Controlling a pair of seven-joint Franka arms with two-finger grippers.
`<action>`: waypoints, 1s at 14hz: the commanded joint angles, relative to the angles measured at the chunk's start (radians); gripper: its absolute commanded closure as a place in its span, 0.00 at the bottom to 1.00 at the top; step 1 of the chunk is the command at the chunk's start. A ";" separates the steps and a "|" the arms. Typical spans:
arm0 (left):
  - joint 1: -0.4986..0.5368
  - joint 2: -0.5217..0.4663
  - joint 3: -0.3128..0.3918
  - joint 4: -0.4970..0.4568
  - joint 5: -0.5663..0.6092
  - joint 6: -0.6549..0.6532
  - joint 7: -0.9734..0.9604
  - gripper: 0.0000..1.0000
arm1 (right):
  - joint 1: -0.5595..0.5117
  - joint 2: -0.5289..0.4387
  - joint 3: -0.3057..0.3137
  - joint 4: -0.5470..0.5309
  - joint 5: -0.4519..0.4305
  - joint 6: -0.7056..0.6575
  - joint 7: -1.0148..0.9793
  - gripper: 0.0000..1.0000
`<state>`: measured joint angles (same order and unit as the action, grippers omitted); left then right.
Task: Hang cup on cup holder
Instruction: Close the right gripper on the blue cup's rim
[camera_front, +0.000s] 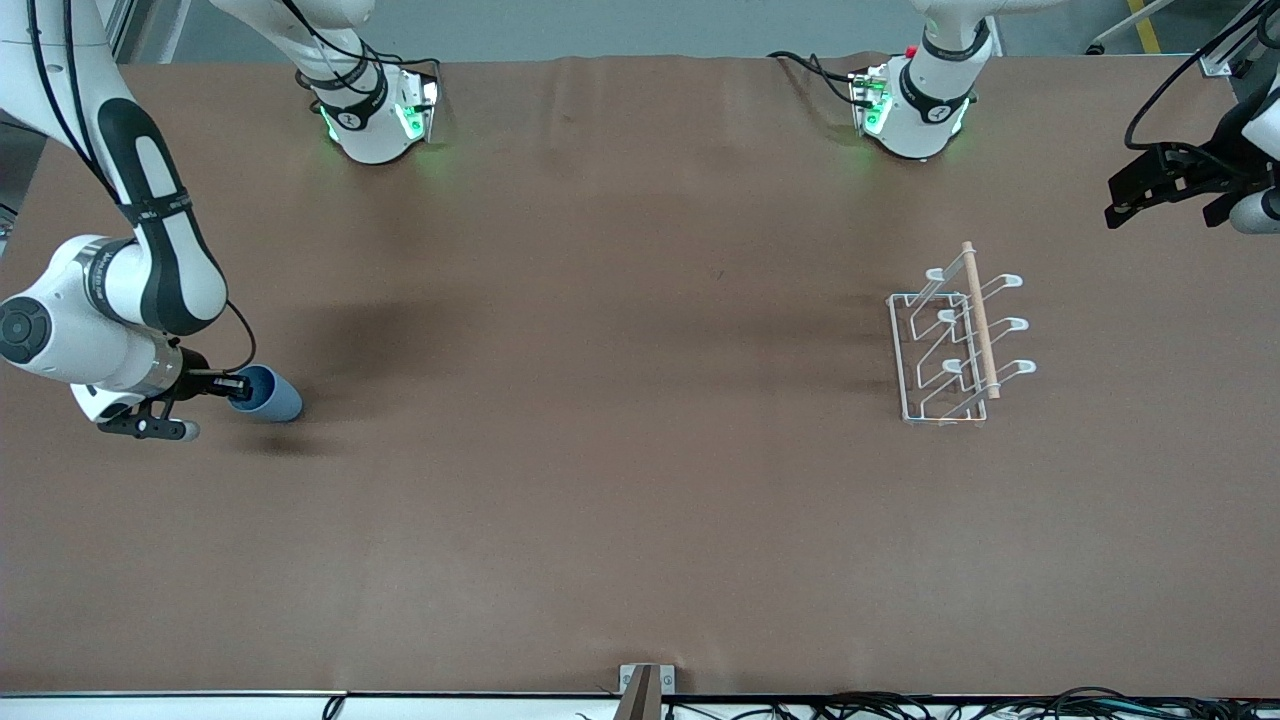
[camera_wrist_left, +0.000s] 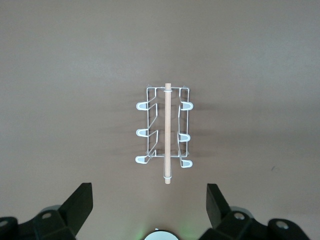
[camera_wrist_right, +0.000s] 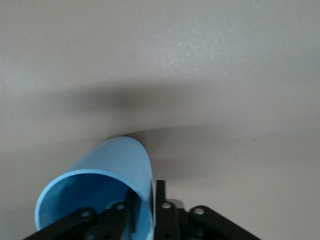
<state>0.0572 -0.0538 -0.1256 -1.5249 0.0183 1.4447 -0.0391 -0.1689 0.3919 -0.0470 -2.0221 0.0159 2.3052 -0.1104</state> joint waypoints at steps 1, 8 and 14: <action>0.007 -0.001 0.000 0.003 -0.014 -0.004 0.018 0.00 | 0.011 -0.048 0.012 0.005 0.012 -0.074 -0.017 0.99; 0.007 0.014 0.000 0.006 -0.015 0.020 0.016 0.00 | 0.143 -0.214 0.012 0.104 0.228 -0.268 -0.017 0.99; -0.002 0.034 -0.002 0.008 -0.074 0.049 -0.002 0.00 | 0.322 -0.228 0.010 0.167 0.603 -0.315 -0.005 0.99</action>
<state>0.0567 -0.0256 -0.1255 -1.5250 -0.0399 1.4869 -0.0398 0.1082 0.1707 -0.0250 -1.8957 0.5085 2.0340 -0.1136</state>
